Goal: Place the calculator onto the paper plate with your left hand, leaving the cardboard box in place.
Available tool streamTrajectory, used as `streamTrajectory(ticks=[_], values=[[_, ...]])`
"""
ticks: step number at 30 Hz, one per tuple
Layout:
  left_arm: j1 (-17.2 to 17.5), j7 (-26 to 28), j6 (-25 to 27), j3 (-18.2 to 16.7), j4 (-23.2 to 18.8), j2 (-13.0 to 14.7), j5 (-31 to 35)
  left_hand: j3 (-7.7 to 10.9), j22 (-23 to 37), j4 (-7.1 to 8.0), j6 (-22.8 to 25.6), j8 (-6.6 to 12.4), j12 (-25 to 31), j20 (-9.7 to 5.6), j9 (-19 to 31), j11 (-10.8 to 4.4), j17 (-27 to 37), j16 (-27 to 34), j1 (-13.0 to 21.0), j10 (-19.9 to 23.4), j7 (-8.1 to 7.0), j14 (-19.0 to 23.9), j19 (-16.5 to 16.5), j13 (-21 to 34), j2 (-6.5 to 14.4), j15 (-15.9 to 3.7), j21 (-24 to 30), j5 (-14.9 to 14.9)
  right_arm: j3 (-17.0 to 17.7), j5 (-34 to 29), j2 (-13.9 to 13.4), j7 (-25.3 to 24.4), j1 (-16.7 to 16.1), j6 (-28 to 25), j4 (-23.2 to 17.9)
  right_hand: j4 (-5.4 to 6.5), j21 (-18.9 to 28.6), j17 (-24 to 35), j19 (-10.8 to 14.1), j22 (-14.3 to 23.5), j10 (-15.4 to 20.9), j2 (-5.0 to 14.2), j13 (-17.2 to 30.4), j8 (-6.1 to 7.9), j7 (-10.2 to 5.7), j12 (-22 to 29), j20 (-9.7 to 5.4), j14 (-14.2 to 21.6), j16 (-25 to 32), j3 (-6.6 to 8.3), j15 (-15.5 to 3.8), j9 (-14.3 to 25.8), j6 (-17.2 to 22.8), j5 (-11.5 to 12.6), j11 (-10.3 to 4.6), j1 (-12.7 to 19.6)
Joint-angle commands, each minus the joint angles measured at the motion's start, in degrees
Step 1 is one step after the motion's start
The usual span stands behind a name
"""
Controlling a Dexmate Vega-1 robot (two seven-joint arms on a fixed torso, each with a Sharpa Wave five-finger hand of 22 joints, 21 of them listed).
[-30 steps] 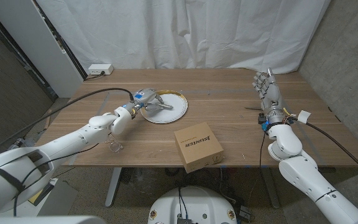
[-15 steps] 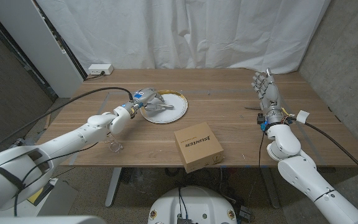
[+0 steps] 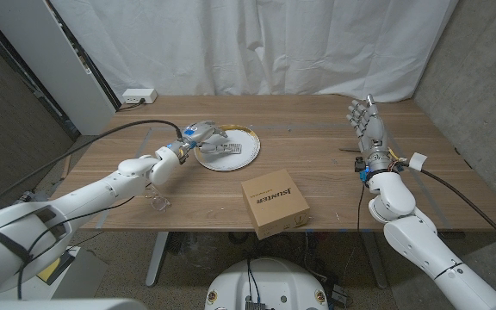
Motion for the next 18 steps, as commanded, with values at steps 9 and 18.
streamTrajectory(ticks=[9,18], values=[[0.3,-2.7,-1.8,-1.1,0.0,0.5,-2.3,-3.81,0.3,1.37,-6.2,-0.12,0.4,1.62,0.2,1.63,0.3,-0.1,-7.3,-5.0,1.33,-4.1,-1.7,0.1,-0.5,0.81,-0.1,2.2,-0.3,0.2,-0.1,0.4,0.4,0.0,0.3,-0.46,0.2,0.2,0.5,0.3,0.4,0.46,0.2,0.17,-0.09,0.2,0.05,0.7,0.3,0.22,0.07,0.3,0.7,0.1,0.33,0.2],[0.1,-5.4,-1.7,-1.5,-0.5,0.7,-3.3,-7.27,0.3,1.2,-14.1,-0.3,0.3,3.51,0.3,3.15,0.4,-0.2,-12.6,-11.2,1.38,-8.8,-4.0,0.1,-1.5,1.78,-0.2,4.2,-0.2,0.2,-0.1,0.4,0.5,0.0,0.3,-0.49,0.2,0.2,0.4,0.3,0.5,0.46,0.2,0.16,-0.07,0.2,0.11,0.7,0.3,0.21,0.13,0.3,0.7,0.1,0.2,0.3]])
